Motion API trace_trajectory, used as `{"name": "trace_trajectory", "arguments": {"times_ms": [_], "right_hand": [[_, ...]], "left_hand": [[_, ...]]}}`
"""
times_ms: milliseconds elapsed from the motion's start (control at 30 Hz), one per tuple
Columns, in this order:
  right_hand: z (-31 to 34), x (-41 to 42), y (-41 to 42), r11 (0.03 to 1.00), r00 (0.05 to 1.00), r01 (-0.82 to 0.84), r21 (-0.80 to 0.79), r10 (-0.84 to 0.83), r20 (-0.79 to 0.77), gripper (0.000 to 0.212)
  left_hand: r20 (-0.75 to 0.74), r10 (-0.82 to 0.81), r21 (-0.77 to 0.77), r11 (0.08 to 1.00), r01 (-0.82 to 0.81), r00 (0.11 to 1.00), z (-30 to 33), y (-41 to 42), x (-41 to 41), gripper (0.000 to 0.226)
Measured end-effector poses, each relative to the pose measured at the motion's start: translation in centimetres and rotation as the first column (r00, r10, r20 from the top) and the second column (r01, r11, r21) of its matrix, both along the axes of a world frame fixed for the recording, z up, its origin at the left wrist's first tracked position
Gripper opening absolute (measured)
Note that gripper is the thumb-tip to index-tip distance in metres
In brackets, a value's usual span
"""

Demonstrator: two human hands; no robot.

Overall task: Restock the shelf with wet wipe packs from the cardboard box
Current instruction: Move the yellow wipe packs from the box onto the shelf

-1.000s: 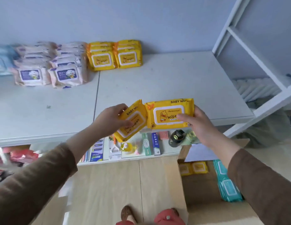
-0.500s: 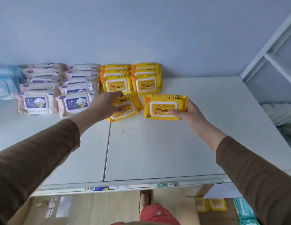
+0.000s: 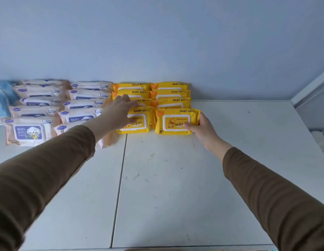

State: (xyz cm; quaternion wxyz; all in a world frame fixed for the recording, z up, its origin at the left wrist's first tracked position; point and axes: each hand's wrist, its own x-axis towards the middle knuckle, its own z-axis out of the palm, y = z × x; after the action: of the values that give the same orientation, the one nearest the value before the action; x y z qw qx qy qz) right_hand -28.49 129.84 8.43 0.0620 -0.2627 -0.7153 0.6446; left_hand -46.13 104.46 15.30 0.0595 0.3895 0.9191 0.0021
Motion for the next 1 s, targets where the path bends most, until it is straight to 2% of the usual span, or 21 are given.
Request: {"name": "trace_trajectory", "arguments": {"times_ms": [133,333,467,633,700,867,1000], "right_hand": [[-0.5,-0.5,-0.4,0.991,0.999,0.024,0.131,-0.027,0.023,0.058],[-1.0,-1.5,-1.2,0.947,0.997,0.072,0.313,-0.076,0.002,0.049],[-1.7,-1.5,-1.6,0.891,0.987,0.124,0.436,-0.155,0.035,0.052],[-0.8,0.7,-3.0,0.817,0.966,0.2,0.541,-0.257,0.03,0.072],[-0.2,2.6,-3.6,0.797,0.969,0.186,0.574,-0.246,0.027,0.07],[1.8,9.6,-5.8,0.72,0.991,0.114,0.684,-0.135,-0.022,0.049],[2.6,17.3,-7.9,0.647,0.99,0.127,0.752,-0.131,-0.054,0.042]], "left_hand": [[-0.051,-0.101,0.001,0.995,0.101,0.994,-1.0,0.1,0.0,0.072],[-0.101,-0.148,-0.005,0.989,0.148,0.984,-1.4,0.0,-0.5,0.074],[-0.141,-0.112,-0.011,0.994,0.112,0.984,-1.5,0.1,0.3,0.073],[-0.241,-0.017,0.185,0.981,0.063,0.97,-1.4,-0.1,3.9,0.069],[-0.23,-0.057,0.239,0.964,0.113,0.971,-1.5,0.0,6.0,0.062],[-0.096,-0.142,0.284,0.945,0.164,0.985,-1.9,0.3,12.0,0.055],[-0.018,-0.2,0.366,0.911,0.193,0.98,-2.9,0.3,18.1,0.051]]}}
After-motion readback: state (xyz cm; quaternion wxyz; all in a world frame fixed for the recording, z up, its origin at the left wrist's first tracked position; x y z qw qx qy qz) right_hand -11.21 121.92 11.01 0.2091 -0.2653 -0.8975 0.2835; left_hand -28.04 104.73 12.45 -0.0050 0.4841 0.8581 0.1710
